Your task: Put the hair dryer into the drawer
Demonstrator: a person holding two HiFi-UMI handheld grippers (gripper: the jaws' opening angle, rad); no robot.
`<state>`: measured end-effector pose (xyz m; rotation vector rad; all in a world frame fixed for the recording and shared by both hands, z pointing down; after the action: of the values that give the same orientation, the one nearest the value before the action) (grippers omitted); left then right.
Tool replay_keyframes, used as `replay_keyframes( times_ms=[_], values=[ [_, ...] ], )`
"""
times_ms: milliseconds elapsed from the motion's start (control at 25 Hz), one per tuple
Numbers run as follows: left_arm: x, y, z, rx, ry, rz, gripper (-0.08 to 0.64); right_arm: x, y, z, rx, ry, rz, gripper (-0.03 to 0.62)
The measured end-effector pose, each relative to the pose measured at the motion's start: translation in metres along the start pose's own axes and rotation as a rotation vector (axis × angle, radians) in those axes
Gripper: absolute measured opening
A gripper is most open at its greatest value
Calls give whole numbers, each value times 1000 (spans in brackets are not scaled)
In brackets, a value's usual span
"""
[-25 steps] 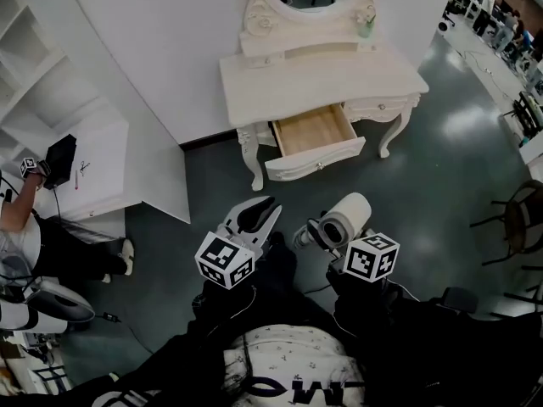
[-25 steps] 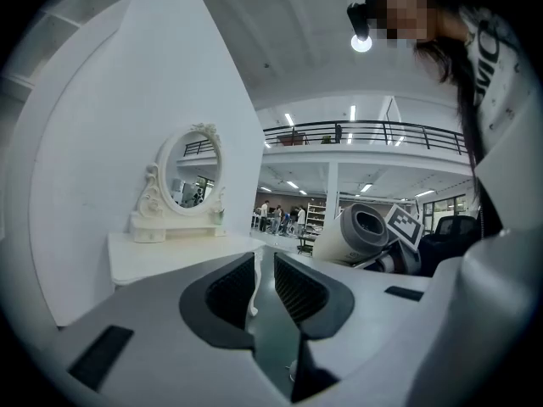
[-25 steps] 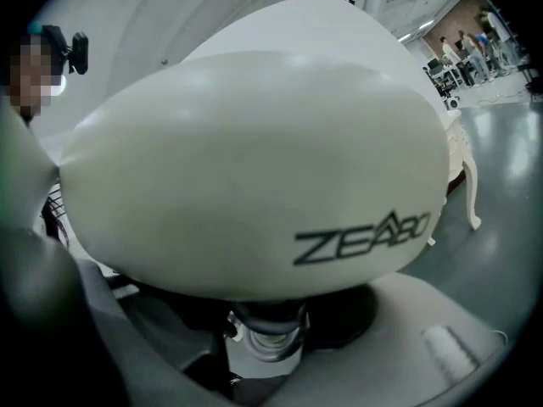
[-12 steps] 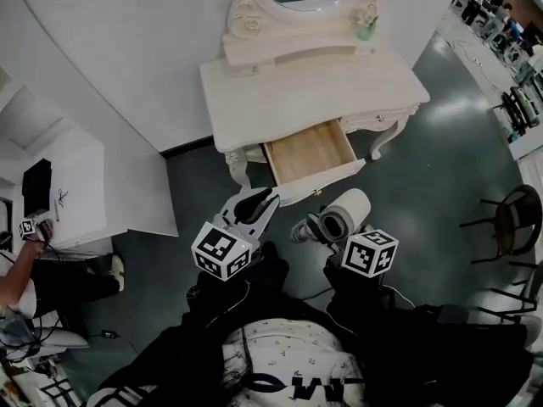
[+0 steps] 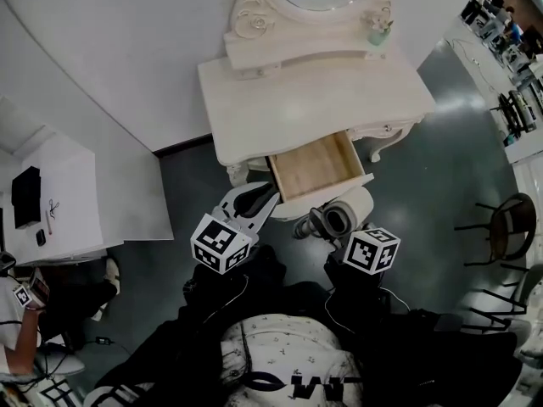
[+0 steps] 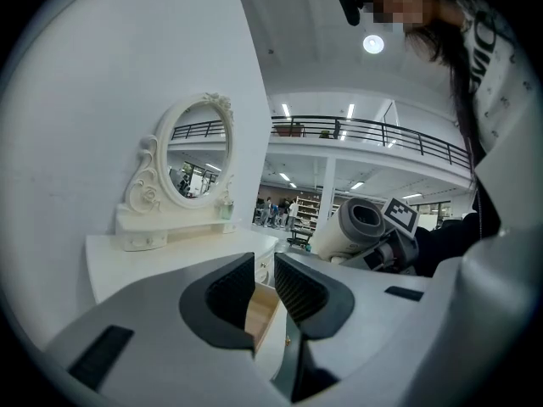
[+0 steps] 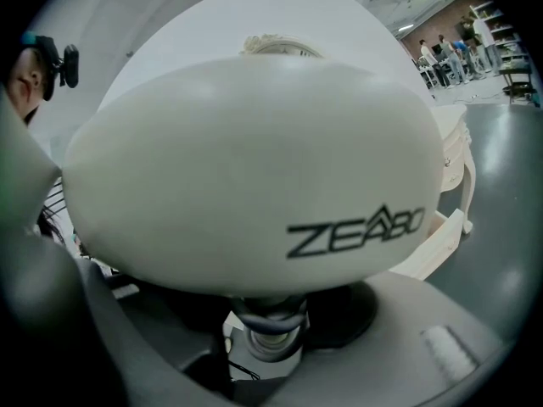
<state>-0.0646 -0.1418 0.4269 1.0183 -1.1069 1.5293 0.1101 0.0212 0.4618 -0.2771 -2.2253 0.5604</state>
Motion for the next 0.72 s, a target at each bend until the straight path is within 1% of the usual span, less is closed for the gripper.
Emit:
replay_keyframes(
  times_ms=[120, 440, 600, 720],
  values=[
    [0, -2, 8, 4, 3, 3, 54, -3, -7, -2, 12, -5, 8, 216],
    [-8, -3, 21, -6, 10, -11, 54, -22, -19, -5, 35, 27, 20, 216],
    [-11, -3, 20, -24, 14, -25, 54, -33, -26, -12, 31, 37, 33, 216],
    [-12, -4, 24, -53, 22, -25, 54, -43, -33, -18, 28, 52, 46, 216]
  ],
)
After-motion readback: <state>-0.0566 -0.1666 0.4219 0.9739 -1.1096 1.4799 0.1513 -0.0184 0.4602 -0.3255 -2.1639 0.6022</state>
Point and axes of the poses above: the fingertips, and each gripper's own axes: y backward along the fingers, z to its left, x out of its underside, the point moved 9 cm from there along y, backward along the fingers, and after that the axes turned 10 degrees about x, right-handed, at the moved point
